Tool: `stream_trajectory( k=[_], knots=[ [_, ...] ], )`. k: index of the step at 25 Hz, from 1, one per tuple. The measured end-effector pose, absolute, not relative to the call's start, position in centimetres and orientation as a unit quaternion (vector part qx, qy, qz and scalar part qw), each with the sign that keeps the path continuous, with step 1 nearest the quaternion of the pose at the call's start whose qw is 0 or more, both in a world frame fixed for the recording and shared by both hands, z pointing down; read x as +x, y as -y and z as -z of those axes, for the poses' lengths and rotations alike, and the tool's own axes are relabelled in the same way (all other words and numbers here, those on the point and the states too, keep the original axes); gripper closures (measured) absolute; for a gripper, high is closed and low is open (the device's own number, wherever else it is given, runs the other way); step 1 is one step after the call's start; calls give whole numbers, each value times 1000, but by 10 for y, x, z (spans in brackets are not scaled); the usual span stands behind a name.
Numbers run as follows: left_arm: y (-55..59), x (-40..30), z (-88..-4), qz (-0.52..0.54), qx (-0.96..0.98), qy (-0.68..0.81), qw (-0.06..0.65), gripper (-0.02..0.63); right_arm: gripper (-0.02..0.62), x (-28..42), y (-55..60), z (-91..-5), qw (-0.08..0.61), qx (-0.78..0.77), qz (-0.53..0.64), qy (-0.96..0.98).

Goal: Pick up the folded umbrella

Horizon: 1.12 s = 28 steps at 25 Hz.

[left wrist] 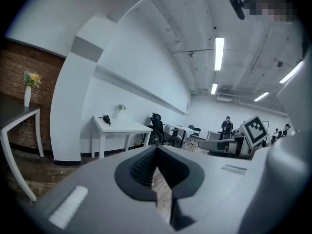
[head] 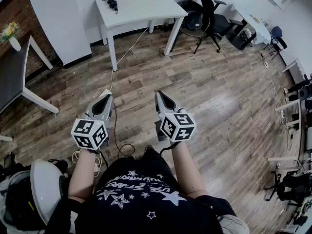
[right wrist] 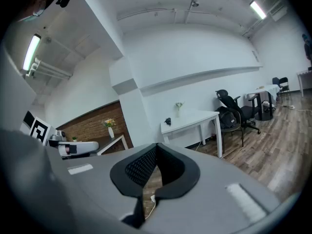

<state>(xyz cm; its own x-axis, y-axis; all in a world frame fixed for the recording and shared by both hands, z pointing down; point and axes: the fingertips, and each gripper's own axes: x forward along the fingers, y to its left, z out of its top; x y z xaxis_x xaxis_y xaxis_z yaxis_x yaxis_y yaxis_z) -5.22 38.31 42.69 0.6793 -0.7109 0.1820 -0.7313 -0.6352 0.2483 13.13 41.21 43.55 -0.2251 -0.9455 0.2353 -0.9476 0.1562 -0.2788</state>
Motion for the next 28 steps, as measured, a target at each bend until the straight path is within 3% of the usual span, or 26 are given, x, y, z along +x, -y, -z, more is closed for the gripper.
stream_trajectory(
  k=[28],
  knots=[
    [-347,-88,-467,-51,883,427,187,603,580,129,-365,-460,-17,623,-214,752]
  ],
)
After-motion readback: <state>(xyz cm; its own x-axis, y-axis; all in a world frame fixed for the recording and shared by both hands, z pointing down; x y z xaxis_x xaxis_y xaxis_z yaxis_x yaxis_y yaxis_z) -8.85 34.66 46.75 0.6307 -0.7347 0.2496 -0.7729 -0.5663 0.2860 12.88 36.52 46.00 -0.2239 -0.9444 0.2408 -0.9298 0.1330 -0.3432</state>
